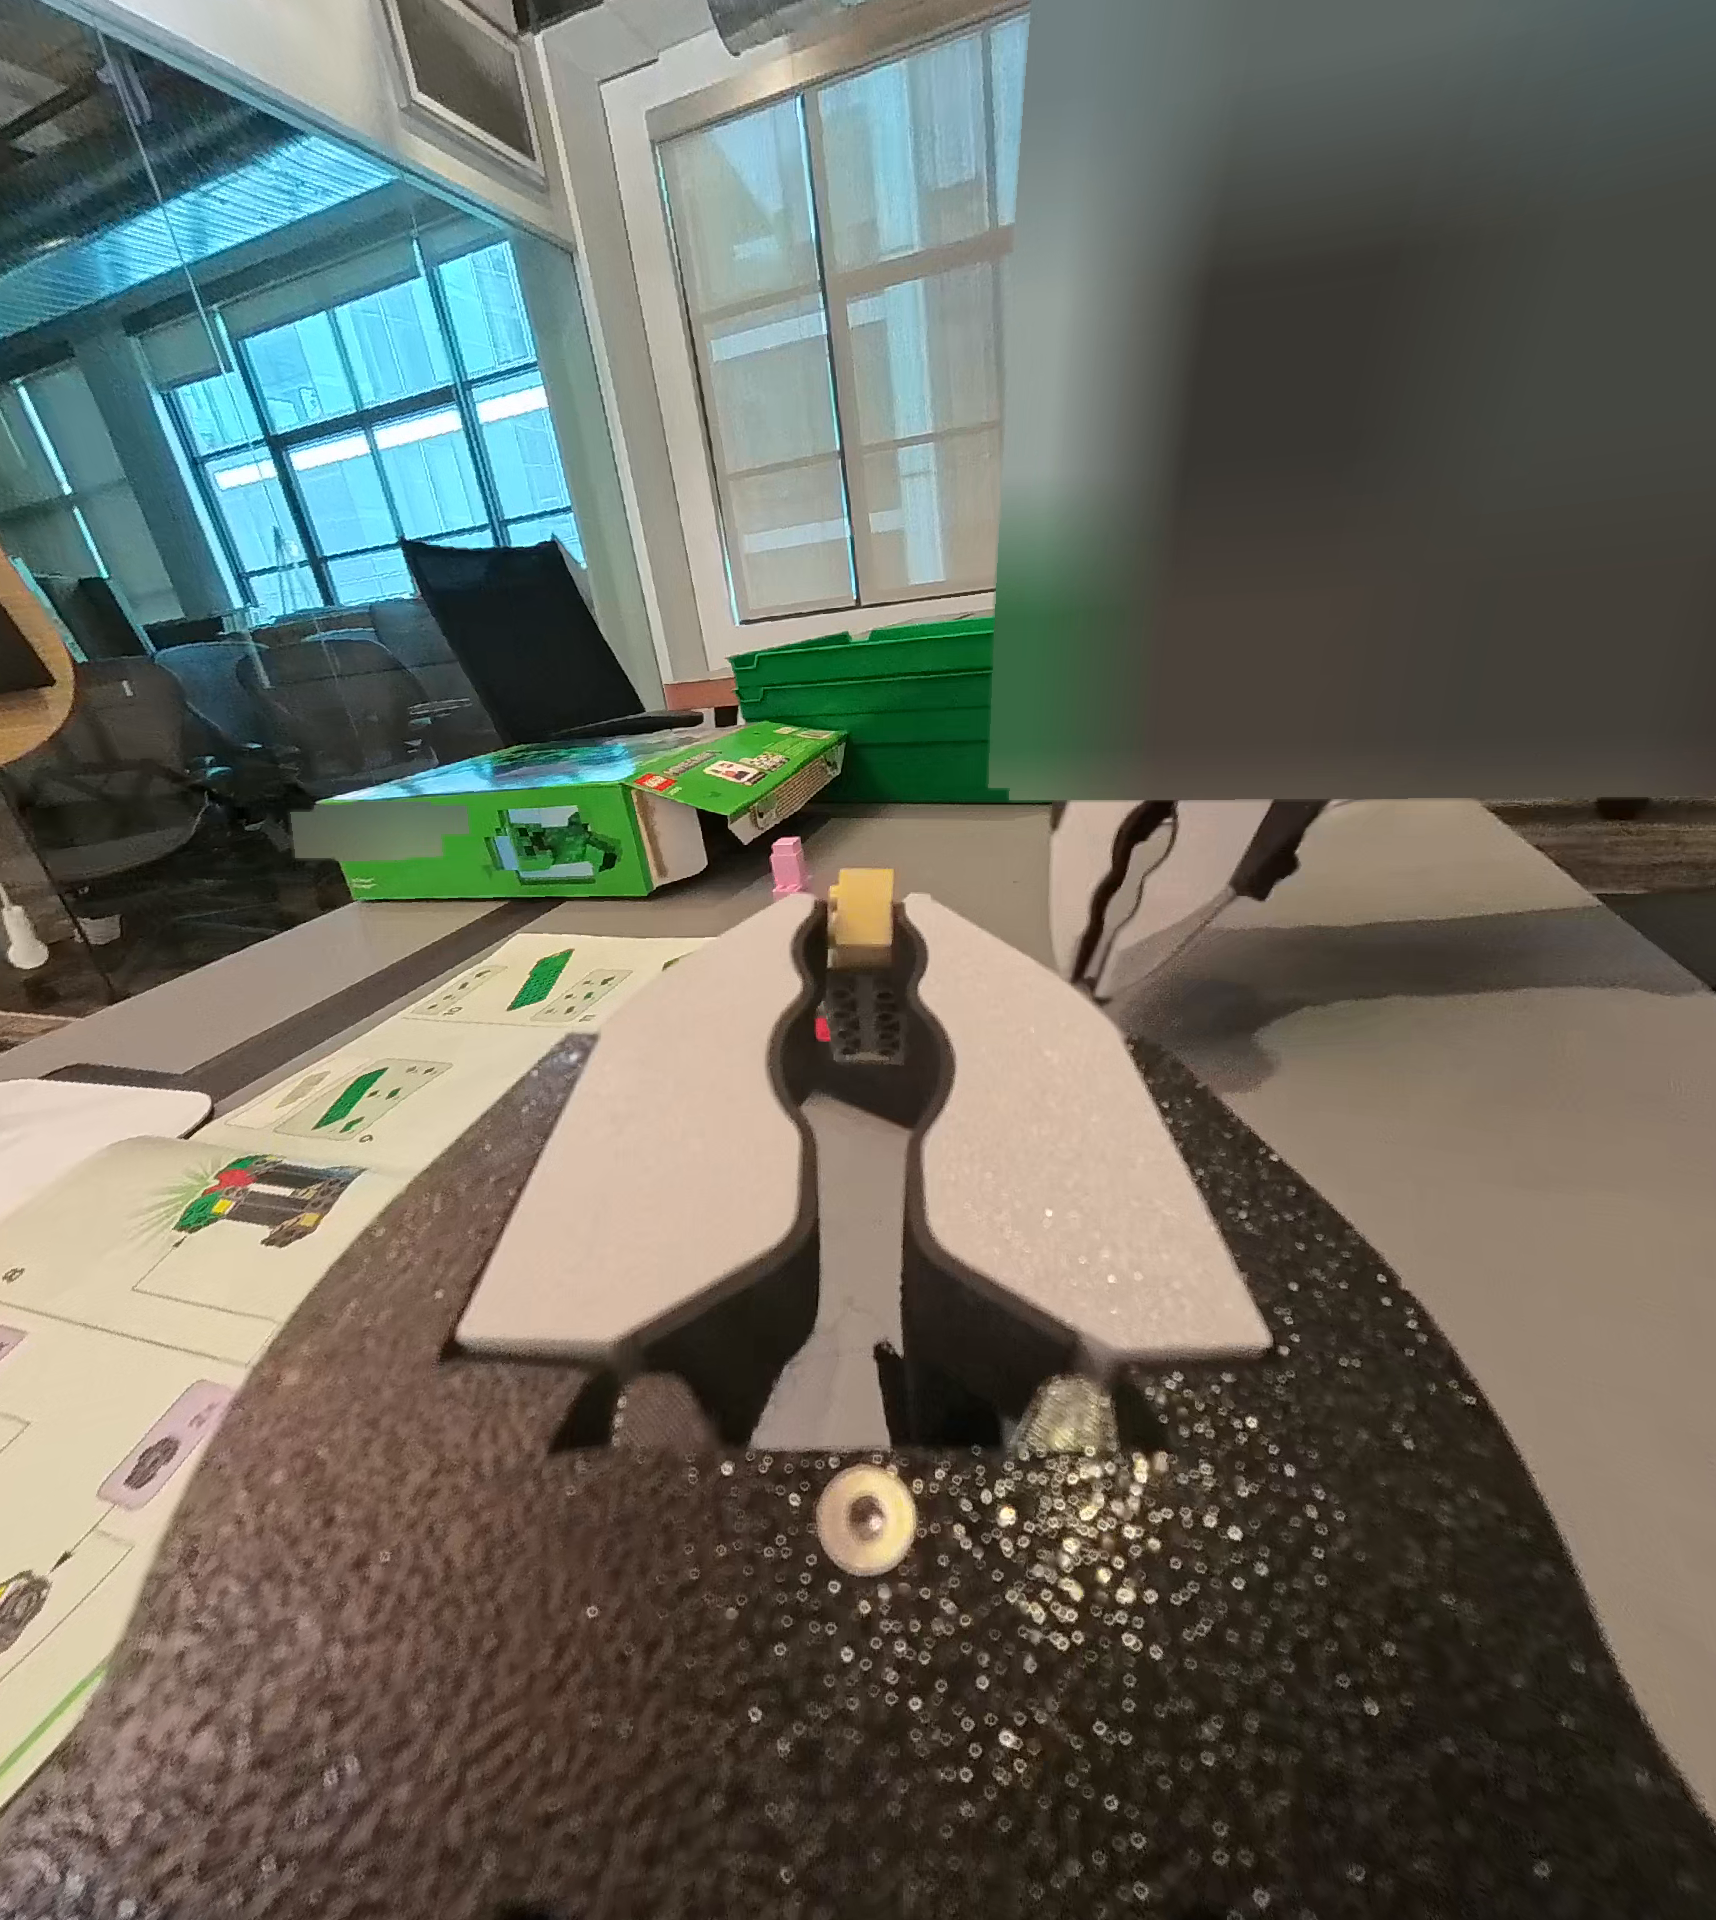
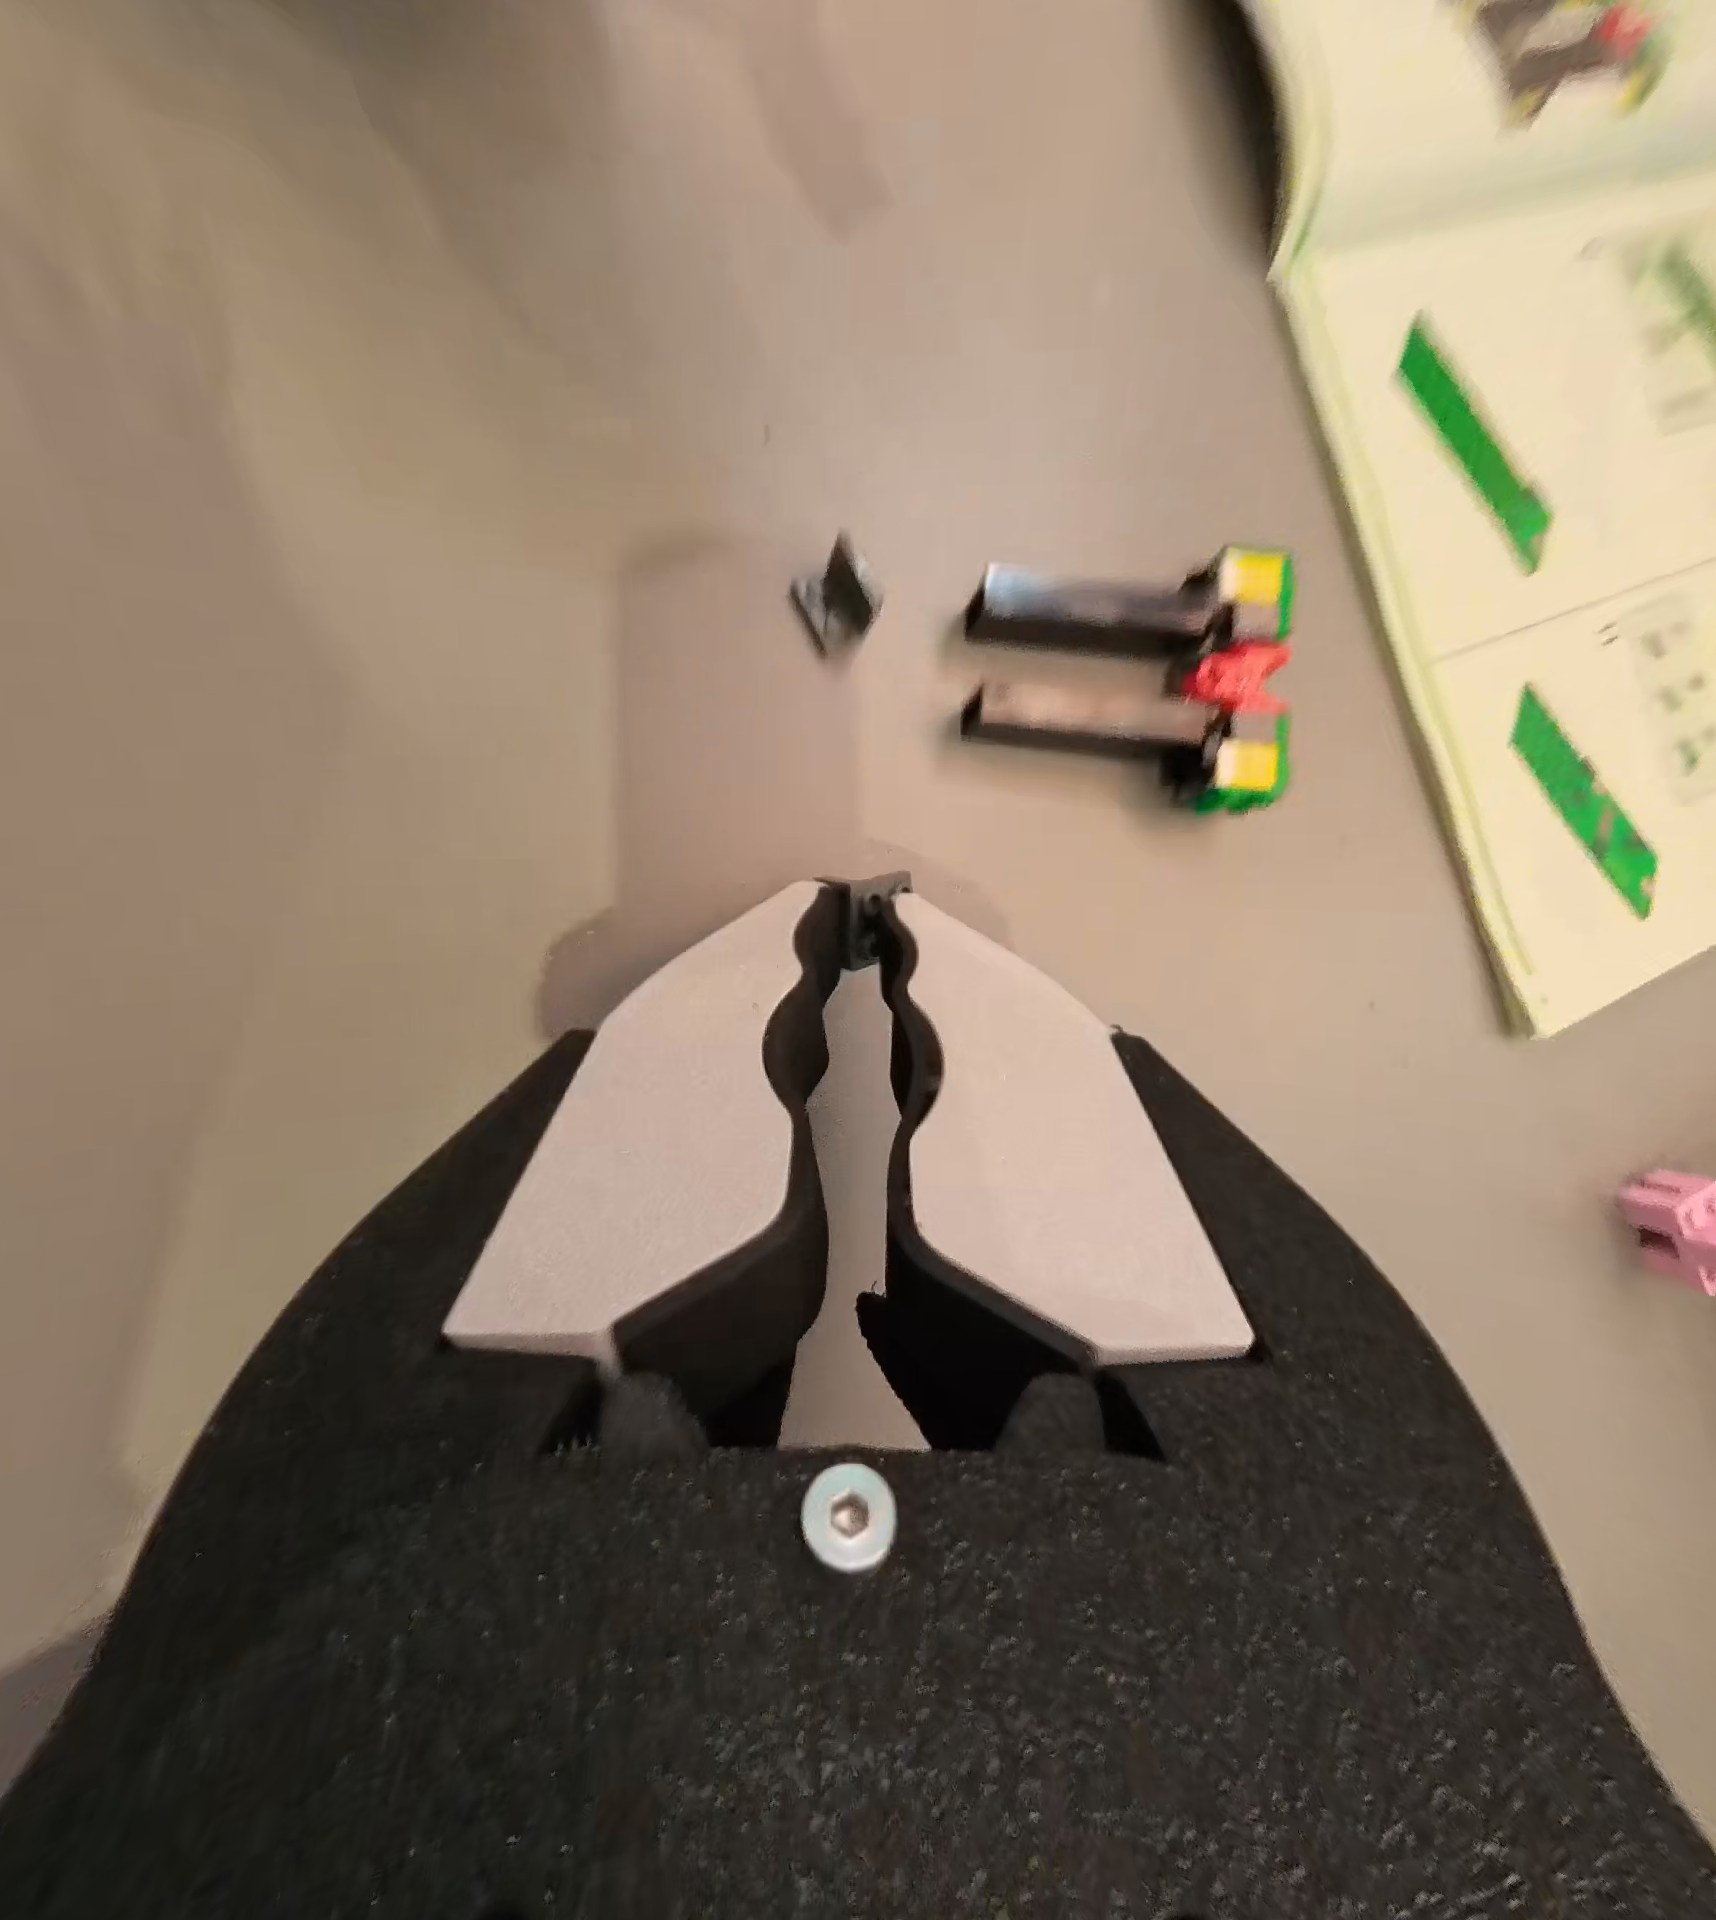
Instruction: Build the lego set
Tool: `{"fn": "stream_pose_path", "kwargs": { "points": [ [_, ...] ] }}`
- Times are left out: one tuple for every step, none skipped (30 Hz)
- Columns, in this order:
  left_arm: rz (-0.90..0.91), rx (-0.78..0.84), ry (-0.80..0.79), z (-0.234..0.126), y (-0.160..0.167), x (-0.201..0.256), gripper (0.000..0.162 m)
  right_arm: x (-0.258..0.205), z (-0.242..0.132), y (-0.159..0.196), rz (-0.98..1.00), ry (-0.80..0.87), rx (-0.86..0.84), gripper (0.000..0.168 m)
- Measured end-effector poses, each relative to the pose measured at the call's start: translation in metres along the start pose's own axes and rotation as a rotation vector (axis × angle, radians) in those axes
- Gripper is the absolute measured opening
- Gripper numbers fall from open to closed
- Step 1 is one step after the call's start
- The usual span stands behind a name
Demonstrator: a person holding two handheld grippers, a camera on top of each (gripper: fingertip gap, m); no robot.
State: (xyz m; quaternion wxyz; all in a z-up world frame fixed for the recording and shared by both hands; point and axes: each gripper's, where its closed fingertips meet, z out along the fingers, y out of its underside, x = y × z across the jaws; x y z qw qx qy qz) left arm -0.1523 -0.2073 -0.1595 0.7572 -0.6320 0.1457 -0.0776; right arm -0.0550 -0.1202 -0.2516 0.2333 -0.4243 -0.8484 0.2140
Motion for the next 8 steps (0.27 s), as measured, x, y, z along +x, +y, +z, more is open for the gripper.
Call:
{"fn": "stream_pose_path", "kwargs": {
  "points": [
    [-0.005, 0.012, 0.017, 0.0, -0.001, 0.002, 0.01, 0.001, -0.002, -0.013, 0.018, 0.009, 0.078, 0.006],
    [-0.015, 0.028, 0.036, 0.0, -0.003, 0.005, 0.01, 0.001, -0.005, -0.028, 0.038, 0.016, 0.16, 0.006],
    [-0.027, 0.041, 0.054, 0.0, -0.005, 0.007, 0.01, 0.0, -0.008, -0.045, 0.055, 0.014, 0.246, 0.006],
    [-0.038, 0.053, 0.07, 0.0, -0.006, 0.008, 0.01, -0.001, -0.011, -0.062, 0.069, 0.012, 0.334, 0.006],
    [-0.048, 0.065, 0.086, -0.001, -0.007, 0.01, 0.01, -0.004, -0.015, -0.078, 0.08, 0.006, 0.417, 0.006],
    [-0.057, 0.073, 0.101, -0.001, -0.008, 0.011, 0.01, -0.006, -0.017, -0.091, 0.083, -0.002, 0.477, 0.006],
    [-0.063, 0.077, 0.113, -0.001, -0.009, 0.013, 0.01, -0.007, -0.018, -0.101, 0.078, 0.014, 0.514, 0.006],
    [-0.064, 0.076, 0.123, -0.001, -0.009, 0.014, 0.01, -0.006, -0.02, -0.111, 0.064, 0.051, 0.555, 0.006]
  ]
}}
